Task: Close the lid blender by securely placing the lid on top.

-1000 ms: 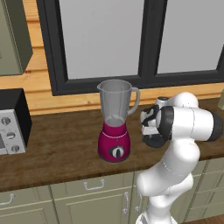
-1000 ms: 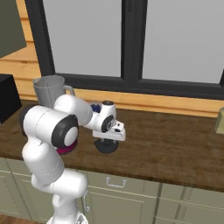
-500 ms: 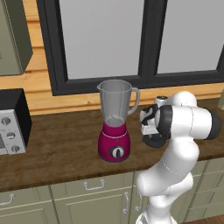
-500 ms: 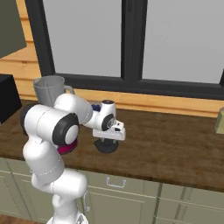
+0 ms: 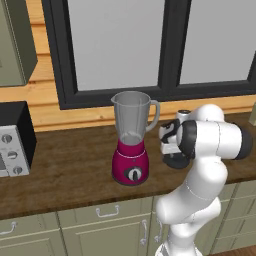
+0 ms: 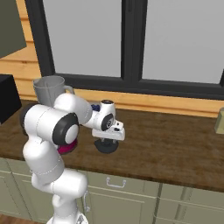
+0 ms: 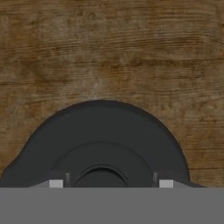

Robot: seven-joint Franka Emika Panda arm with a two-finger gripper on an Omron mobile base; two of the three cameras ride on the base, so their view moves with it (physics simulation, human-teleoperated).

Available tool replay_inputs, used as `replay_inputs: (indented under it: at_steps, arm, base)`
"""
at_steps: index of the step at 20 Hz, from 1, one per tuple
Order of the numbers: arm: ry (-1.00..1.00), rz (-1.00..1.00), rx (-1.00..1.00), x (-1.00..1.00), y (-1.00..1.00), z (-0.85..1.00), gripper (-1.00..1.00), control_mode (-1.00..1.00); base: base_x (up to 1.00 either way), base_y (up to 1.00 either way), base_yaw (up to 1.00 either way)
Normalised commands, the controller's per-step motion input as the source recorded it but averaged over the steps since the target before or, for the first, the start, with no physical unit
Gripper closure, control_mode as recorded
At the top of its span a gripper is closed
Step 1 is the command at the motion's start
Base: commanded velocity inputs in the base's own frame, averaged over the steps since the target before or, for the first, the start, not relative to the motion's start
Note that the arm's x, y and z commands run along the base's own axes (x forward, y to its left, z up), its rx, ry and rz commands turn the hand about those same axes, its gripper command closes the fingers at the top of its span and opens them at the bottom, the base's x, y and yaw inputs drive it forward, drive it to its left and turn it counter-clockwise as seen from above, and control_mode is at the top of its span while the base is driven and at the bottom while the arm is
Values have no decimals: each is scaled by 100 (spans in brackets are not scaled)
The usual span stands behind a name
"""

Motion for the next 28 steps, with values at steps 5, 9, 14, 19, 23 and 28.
replay_inputs:
  at_steps: [5,9,14,19,23,28]
  arm:
    - [-1,-10,0,-31,41,-40,100,-100]
    - [-1,-10,0,-31,27,-18,100,-100]
    - [0,-9,0,-25,1,12,100,-100]
    - [0,-10,2,-10,-3,63,100,-100]
    - [0,-11,2,0,-5,97,100,-100]
    - [-1,-6,0,-15,-7,99,100,-100]
  base:
    - [0,0,0]
    - [0,0,0]
    - [0,0,0]
    - [0,0,0]
    - [0,0,0]
    - [0,0,0]
